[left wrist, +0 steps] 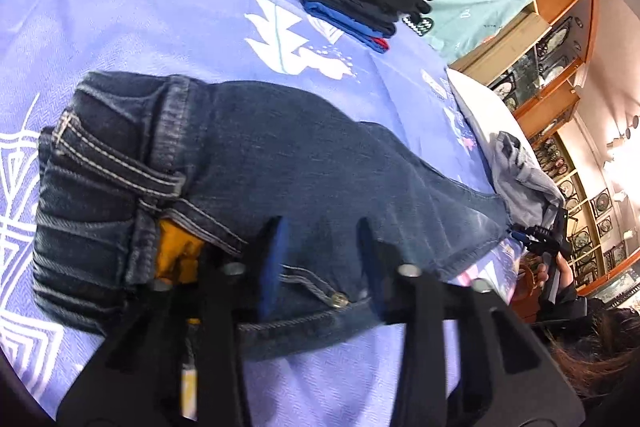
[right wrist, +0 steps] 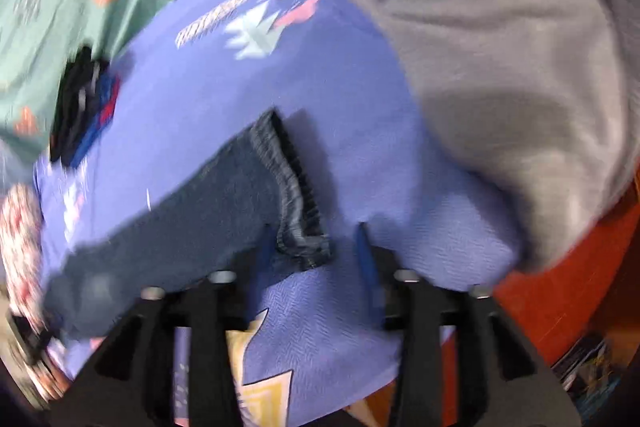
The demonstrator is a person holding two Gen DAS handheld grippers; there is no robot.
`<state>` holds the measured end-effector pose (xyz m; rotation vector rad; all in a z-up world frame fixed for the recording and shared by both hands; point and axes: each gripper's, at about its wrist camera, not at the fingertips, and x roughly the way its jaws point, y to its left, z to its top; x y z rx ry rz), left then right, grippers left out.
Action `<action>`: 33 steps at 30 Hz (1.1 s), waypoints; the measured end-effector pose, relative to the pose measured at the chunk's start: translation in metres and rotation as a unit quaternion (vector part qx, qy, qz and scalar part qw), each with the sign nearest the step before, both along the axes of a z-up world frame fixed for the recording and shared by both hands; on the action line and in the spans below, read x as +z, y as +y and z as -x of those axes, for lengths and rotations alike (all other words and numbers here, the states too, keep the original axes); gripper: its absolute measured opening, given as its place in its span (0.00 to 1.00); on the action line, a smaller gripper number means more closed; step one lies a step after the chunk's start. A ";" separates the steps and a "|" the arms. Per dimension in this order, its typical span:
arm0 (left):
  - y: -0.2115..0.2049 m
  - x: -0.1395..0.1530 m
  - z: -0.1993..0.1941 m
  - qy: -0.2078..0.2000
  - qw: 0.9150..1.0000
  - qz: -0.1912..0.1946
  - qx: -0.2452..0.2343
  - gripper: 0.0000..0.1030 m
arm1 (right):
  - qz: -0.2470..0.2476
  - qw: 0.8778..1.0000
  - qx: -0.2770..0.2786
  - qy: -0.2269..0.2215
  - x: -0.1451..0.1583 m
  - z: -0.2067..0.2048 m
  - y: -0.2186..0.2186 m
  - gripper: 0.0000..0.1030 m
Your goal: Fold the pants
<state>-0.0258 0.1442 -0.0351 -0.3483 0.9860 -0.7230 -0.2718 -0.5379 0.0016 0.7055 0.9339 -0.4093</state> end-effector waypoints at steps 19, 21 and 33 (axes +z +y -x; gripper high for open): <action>-0.033 0.011 0.016 -0.086 0.995 -0.041 -0.013 0.98 | -0.142 0.983 -0.035 0.109 -0.021 -0.050 0.017 0.60; -0.031 0.012 0.018 -0.091 0.995 -0.033 -0.016 0.98 | -0.118 0.988 -0.058 0.075 -0.016 -0.047 0.016 0.53; -0.022 0.010 0.018 -0.091 0.996 0.004 -0.024 0.98 | 0.116 0.982 0.020 -0.150 0.042 -0.028 0.103 0.13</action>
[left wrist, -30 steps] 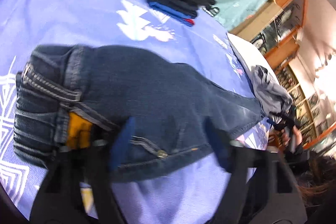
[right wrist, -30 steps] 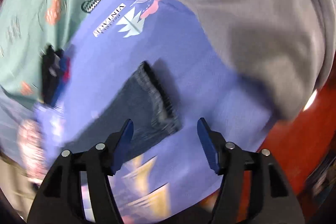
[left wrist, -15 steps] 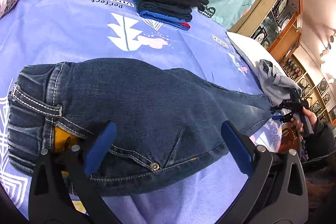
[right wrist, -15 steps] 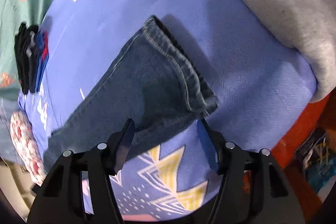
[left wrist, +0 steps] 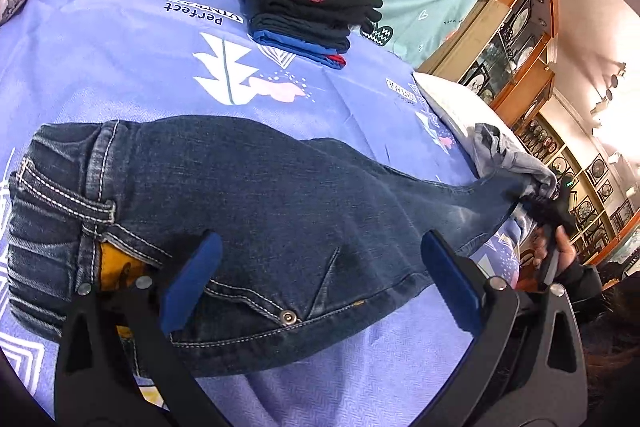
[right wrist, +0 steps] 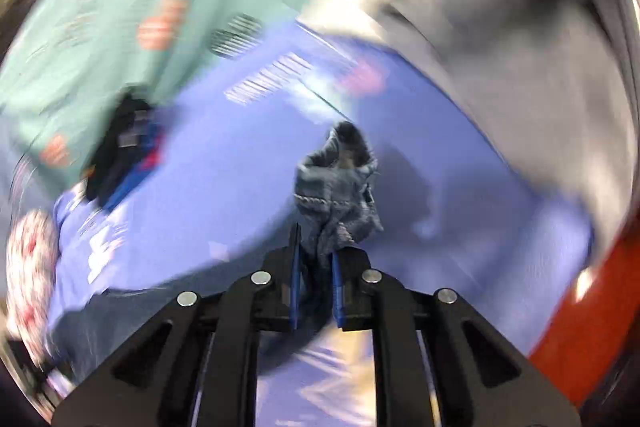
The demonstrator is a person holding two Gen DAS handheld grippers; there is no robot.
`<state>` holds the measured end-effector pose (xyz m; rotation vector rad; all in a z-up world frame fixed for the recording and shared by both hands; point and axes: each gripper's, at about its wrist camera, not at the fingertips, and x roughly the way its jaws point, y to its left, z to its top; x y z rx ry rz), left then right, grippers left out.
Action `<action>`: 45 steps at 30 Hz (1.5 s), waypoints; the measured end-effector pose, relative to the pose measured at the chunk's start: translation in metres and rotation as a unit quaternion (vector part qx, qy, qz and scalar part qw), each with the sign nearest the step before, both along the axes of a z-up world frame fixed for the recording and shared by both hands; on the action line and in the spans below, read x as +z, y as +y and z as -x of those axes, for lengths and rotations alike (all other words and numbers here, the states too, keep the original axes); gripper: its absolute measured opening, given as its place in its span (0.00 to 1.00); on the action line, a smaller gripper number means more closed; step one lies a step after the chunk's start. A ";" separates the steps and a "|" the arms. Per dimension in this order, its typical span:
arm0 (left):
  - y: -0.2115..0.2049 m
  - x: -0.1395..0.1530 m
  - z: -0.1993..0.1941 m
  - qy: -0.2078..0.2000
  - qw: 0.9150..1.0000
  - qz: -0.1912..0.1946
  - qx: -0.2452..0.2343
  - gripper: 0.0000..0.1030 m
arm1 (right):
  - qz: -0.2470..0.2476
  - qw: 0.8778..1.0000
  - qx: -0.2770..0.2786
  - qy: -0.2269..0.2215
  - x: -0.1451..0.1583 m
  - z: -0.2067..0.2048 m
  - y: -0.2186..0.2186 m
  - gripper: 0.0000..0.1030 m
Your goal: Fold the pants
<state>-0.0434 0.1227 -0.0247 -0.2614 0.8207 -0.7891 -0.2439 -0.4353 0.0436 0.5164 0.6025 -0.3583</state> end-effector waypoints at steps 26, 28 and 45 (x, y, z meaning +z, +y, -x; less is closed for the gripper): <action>0.005 0.001 0.001 -0.005 1.000 0.020 0.008 0.98 | 0.229 0.862 0.448 0.054 -0.019 -0.094 0.309 0.11; 0.006 0.001 0.001 -0.005 1.000 0.022 0.008 0.98 | 0.209 0.854 0.463 0.115 -0.056 -0.105 0.319 0.11; 0.006 0.002 0.001 -0.004 1.000 0.021 0.007 0.98 | 0.102 0.863 0.490 0.070 0.001 -0.096 0.280 0.33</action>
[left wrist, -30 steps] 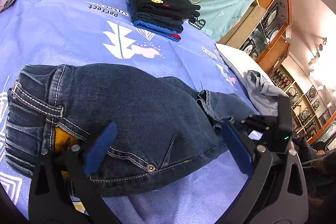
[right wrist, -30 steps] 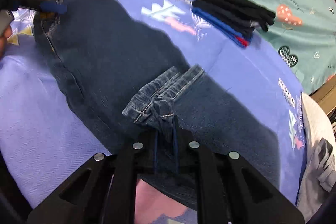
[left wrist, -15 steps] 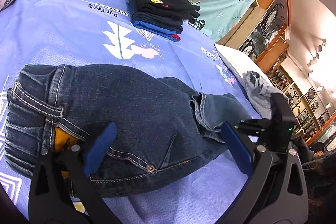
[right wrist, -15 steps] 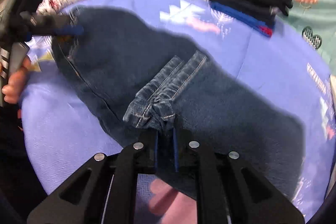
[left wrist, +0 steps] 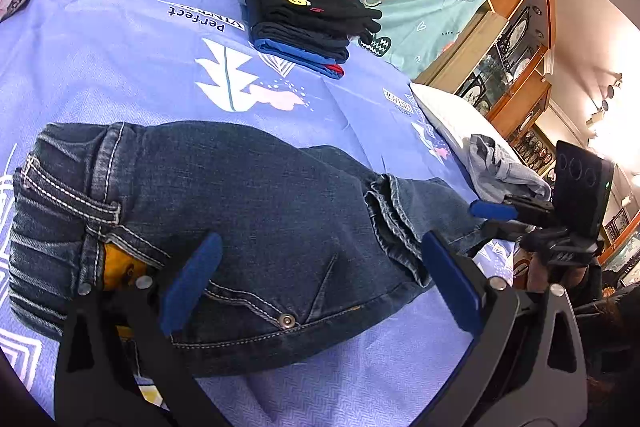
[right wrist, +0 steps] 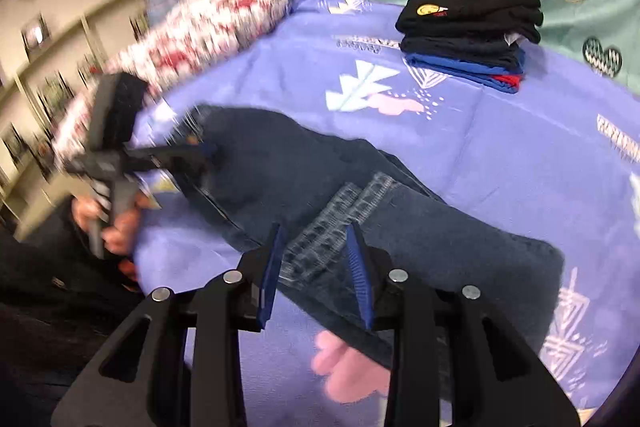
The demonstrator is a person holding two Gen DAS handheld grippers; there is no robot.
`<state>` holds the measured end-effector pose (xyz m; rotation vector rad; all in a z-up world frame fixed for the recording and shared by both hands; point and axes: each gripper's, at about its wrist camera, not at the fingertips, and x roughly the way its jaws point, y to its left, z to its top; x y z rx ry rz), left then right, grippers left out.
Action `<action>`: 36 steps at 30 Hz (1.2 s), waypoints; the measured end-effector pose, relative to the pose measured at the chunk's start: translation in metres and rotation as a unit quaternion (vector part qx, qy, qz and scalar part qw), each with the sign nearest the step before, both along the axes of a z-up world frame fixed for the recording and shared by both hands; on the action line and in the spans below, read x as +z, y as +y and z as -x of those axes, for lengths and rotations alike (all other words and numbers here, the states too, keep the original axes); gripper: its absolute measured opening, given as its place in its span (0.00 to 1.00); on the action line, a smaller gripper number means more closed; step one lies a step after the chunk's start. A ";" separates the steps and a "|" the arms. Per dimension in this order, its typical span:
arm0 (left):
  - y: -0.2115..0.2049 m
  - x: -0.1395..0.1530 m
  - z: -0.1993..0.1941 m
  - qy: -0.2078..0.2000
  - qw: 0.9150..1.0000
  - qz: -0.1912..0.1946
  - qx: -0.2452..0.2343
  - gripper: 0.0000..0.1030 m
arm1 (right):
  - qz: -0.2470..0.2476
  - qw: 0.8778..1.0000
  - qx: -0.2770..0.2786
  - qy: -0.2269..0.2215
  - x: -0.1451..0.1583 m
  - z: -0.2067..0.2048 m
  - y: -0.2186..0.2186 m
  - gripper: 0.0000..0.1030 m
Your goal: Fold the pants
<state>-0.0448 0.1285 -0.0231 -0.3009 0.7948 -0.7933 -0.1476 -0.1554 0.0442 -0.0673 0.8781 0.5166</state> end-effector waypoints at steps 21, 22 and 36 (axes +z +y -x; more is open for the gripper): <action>0.002 0.000 0.001 0.000 1.000 0.007 -0.001 0.98 | -0.026 0.999 0.030 -0.011 0.000 0.002 0.013 0.07; 0.002 0.000 0.001 0.000 1.000 0.007 -0.001 0.98 | -0.023 0.999 0.038 -0.002 -0.005 0.001 0.017 0.07; -0.001 0.001 0.001 0.001 1.000 0.005 0.001 0.98 | -0.017 0.997 0.074 0.031 -0.038 0.002 0.044 0.08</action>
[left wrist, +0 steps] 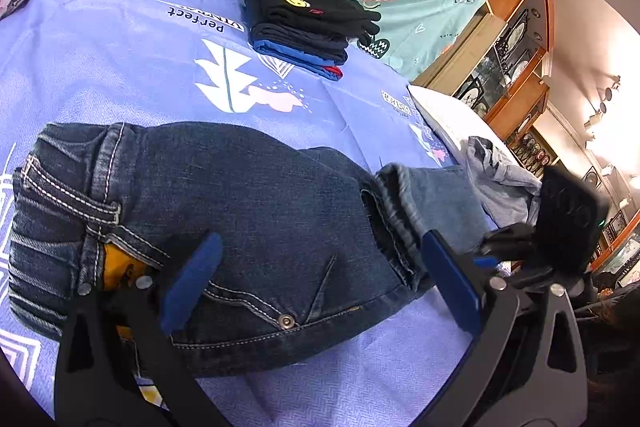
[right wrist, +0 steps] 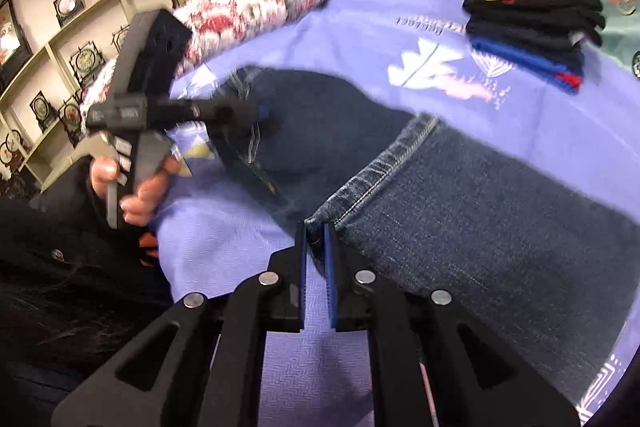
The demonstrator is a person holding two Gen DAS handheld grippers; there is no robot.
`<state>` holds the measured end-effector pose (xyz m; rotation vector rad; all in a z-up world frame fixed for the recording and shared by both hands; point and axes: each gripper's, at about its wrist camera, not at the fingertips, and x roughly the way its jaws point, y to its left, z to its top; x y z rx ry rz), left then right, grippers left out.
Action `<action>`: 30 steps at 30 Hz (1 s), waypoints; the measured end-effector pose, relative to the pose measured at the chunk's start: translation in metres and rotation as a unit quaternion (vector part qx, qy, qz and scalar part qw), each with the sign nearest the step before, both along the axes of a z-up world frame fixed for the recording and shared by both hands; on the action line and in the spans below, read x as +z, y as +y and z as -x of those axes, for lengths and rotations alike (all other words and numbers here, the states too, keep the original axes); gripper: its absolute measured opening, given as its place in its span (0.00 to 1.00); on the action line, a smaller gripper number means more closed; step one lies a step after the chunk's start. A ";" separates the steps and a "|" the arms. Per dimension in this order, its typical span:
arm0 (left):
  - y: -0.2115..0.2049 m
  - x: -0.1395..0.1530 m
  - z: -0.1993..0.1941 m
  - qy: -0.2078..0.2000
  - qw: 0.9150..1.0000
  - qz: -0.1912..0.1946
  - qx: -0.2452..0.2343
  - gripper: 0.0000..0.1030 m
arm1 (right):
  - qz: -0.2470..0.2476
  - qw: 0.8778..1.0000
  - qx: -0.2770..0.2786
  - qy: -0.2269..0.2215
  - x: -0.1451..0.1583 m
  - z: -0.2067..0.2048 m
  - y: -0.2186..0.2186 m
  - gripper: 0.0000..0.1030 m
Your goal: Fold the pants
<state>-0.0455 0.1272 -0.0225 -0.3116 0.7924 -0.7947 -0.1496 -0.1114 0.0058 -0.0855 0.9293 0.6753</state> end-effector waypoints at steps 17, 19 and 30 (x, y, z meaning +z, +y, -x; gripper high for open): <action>0.001 -0.002 -0.002 0.000 1.000 -0.001 0.000 0.98 | 0.051 0.999 0.006 0.010 -0.015 0.013 -0.003 0.29; 0.001 -0.002 -0.003 0.000 1.000 -0.001 0.000 0.98 | 0.050 0.999 0.006 0.009 -0.014 0.013 -0.004 0.29; 0.001 -0.002 -0.003 -0.001 1.000 -0.001 0.000 0.98 | 0.116 0.992 0.000 -0.050 0.000 0.024 -0.007 0.29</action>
